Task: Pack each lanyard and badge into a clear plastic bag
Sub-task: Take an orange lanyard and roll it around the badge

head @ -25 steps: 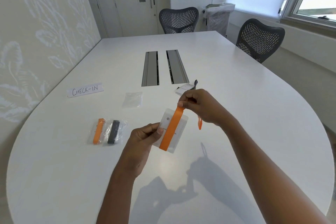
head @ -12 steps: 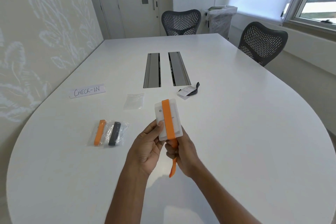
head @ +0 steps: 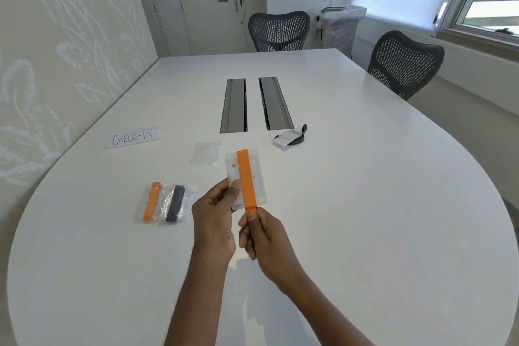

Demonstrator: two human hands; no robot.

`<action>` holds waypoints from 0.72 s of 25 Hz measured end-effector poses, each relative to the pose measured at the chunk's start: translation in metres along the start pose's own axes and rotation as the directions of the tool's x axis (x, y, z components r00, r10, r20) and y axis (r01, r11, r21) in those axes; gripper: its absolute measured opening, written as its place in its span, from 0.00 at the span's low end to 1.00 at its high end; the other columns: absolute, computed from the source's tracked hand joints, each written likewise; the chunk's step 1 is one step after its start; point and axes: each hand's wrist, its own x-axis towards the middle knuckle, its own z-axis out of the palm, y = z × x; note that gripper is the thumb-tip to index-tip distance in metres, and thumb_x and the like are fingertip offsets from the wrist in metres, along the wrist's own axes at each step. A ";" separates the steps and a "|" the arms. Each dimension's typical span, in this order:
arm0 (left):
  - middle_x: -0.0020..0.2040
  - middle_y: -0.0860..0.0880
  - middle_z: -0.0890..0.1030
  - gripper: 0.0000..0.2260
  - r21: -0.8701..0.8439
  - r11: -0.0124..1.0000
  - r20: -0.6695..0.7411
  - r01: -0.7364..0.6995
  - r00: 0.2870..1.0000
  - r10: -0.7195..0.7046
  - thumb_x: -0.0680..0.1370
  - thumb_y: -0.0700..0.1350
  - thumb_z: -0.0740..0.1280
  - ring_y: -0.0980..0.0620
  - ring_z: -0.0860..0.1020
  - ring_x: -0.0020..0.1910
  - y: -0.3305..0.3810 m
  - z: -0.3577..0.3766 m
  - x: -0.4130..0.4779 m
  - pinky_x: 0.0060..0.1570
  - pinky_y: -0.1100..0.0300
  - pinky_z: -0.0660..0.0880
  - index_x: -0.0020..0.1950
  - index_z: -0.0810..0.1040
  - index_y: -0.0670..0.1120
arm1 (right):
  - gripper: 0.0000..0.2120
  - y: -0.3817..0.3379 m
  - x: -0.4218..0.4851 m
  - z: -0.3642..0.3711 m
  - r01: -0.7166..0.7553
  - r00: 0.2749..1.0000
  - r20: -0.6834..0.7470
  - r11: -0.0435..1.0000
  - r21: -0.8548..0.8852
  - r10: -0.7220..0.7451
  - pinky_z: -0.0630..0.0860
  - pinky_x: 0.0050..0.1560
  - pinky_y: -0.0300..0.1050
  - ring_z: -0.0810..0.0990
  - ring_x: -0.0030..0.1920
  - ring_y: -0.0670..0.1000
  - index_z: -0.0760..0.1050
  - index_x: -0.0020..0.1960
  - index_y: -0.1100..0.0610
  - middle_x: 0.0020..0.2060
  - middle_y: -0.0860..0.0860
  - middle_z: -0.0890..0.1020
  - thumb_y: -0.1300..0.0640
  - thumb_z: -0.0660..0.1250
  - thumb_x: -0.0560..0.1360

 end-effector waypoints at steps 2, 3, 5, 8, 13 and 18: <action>0.52 0.47 0.90 0.08 0.049 0.996 -0.012 -0.072 0.997 0.073 0.79 0.39 0.74 0.50 0.88 0.51 -0.005 -0.001 -0.001 0.53 0.58 0.83 0.57 0.88 0.46 | 0.17 -0.005 -0.002 -0.001 -0.049 0.999 -0.016 0.998 0.025 0.050 0.70 0.30 0.38 0.72 0.28 0.49 0.76 0.51 0.60 0.32 0.52 0.81 0.56 0.52 0.89; 0.50 0.49 0.90 0.07 0.091 0.989 -0.020 -0.118 0.993 0.120 0.79 0.39 0.74 0.53 0.88 0.49 -0.008 -0.001 -0.002 0.50 0.62 0.83 0.55 0.88 0.48 | 0.17 -0.007 -0.003 -0.001 -0.094 0.995 -0.025 0.995 0.046 0.095 0.70 0.30 0.37 0.72 0.27 0.48 0.77 0.51 0.60 0.32 0.52 0.82 0.56 0.52 0.89; 0.47 0.52 0.90 0.07 0.206 0.959 -0.023 -0.193 0.979 0.202 0.79 0.40 0.75 0.58 0.87 0.45 -0.016 -0.002 -0.005 0.44 0.67 0.81 0.53 0.88 0.51 | 0.17 -0.012 -0.002 -0.002 -0.206 0.977 -0.039 0.973 0.105 0.211 0.70 0.29 0.38 0.73 0.27 0.48 0.78 0.53 0.62 0.31 0.53 0.82 0.57 0.53 0.88; 0.45 0.51 0.89 0.07 0.357 0.898 -0.024 -0.259 0.958 0.286 0.79 0.43 0.76 0.56 0.86 0.42 -0.028 -0.004 -0.010 0.40 0.66 0.80 0.51 0.88 0.56 | 0.16 -0.021 0.002 -0.006 -0.380 0.921 -0.014 0.904 0.199 0.390 0.72 0.31 0.40 0.74 0.27 0.48 0.80 0.54 0.64 0.31 0.54 0.81 0.60 0.53 0.86; 0.39 0.51 0.82 0.12 0.590 0.713 0.086 -0.379 0.907 0.411 0.80 0.44 0.75 0.55 0.81 0.38 -0.036 -0.007 -0.013 0.40 0.66 0.75 0.46 0.85 0.64 | 0.14 -0.043 0.013 -0.025 -0.439 0.893 -0.004 0.873 0.212 0.450 0.72 0.31 0.41 0.73 0.28 0.49 0.81 0.46 0.60 0.31 0.52 0.79 0.63 0.57 0.82; 0.38 0.52 0.80 0.06 0.605 0.682 0.135 -0.412 0.897 0.421 0.79 0.42 0.76 0.59 0.81 0.38 -0.043 -0.006 -0.019 0.40 0.74 0.71 0.51 0.89 0.53 | 0.16 -0.057 0.028 -0.046 -0.412 0.902 -0.036 0.883 0.225 0.430 0.72 0.33 0.41 0.72 0.27 0.48 0.81 0.44 0.60 0.29 0.51 0.78 0.64 0.56 0.82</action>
